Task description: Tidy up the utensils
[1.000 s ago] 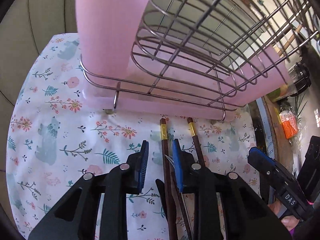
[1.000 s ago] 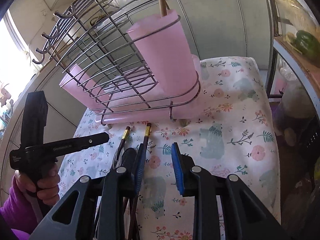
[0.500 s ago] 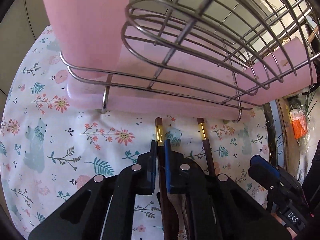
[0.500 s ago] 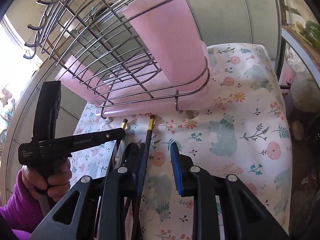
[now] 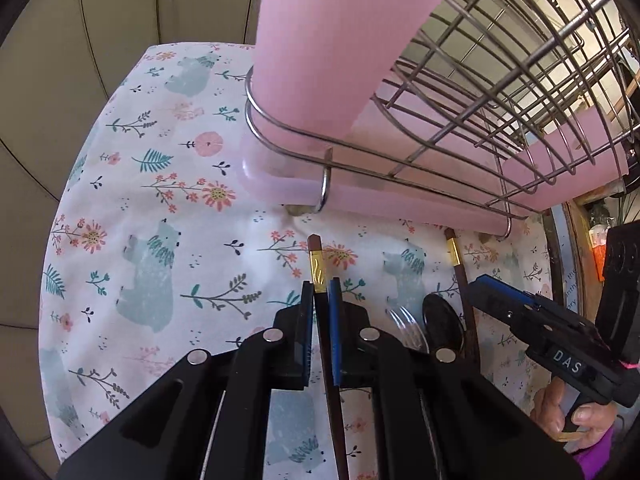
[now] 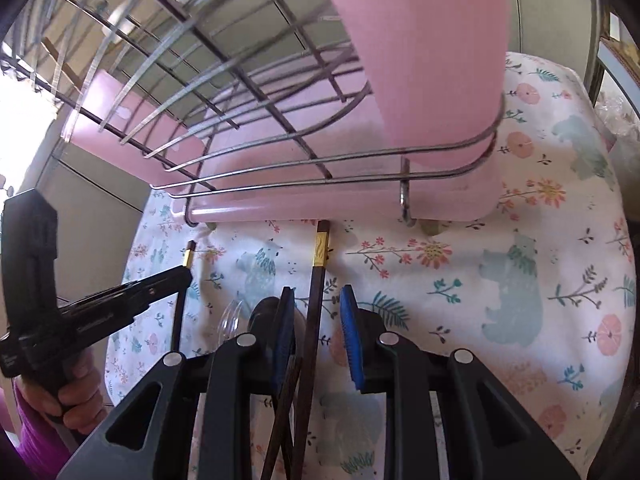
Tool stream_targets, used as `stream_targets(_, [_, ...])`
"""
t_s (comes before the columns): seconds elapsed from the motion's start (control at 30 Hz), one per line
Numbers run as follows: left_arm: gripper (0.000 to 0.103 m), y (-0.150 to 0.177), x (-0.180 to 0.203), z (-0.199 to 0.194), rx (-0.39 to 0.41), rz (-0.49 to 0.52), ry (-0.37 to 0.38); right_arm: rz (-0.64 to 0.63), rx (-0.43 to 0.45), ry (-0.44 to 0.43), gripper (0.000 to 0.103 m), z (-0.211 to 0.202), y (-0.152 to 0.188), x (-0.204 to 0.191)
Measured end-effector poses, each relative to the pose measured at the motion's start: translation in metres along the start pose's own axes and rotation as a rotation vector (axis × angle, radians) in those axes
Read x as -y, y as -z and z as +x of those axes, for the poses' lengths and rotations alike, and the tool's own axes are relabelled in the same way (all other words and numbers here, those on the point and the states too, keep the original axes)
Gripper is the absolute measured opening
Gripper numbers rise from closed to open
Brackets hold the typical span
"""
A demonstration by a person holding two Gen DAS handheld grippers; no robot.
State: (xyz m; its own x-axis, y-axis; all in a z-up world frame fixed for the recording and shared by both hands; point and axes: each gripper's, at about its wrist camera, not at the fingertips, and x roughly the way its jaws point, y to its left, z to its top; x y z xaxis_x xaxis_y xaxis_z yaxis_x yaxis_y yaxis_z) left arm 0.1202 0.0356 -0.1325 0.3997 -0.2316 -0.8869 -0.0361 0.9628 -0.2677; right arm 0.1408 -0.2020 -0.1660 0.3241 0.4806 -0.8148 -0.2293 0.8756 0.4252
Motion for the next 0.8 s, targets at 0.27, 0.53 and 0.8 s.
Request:
stream_targets(0.27, [0.007, -0.006, -0.01, 0.004, -0.03, 0.005, -0.005, -0.013, -0.025, 0.052, 0.008, 0.018, -0.009, -0.004])
stream_targets(0.53, [0.009, -0.011, -0.008, 0.011, -0.039, -0.002, -0.023, 0.007, -0.014, 0.064, 0.007, 0.001, 0.004, 0.014])
stream_targets(0.8, [0.009, -0.009, 0.013, 0.023, -0.024, -0.026, -0.036, -0.015, -0.043, 0.093, 0.007, 0.0, 0.011, 0.015])
